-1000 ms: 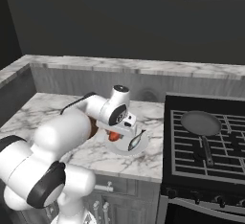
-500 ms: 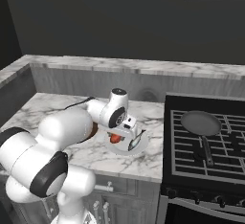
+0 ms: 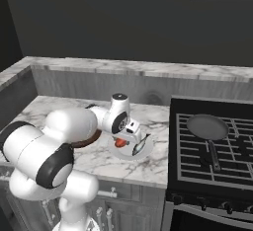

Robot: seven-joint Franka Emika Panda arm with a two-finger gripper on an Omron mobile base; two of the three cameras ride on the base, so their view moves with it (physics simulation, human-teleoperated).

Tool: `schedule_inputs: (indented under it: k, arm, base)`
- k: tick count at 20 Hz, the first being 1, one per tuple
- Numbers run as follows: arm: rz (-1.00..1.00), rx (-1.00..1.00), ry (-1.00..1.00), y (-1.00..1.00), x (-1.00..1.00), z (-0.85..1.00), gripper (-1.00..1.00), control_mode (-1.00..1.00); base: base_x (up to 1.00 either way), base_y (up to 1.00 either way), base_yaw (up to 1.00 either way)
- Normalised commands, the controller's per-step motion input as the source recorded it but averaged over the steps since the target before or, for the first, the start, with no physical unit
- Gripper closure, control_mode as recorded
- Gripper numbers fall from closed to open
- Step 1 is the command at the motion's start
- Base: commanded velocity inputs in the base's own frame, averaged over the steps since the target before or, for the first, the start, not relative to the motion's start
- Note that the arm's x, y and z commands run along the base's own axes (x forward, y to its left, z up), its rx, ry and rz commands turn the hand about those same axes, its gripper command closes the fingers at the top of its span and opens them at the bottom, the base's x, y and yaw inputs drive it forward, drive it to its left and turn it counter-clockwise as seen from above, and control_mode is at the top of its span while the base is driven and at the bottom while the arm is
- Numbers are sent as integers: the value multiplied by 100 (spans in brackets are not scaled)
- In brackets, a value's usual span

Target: Place the fish on the plate and place the sweet potato on the same plate.

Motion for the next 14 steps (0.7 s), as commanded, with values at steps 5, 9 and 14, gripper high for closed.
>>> schedule_inputs:
  k: [5,9,14]
  arm:
    - [-6,-6,-3,-2,19,-19,100,-100]
    - [-6,0,0,-2,17,-20,100,-100]
    - [-3,0,0,-2,14,-18,100,-100]
  base:
    - [0,0,0]
    - [0,0,0]
    - [0,0,0]
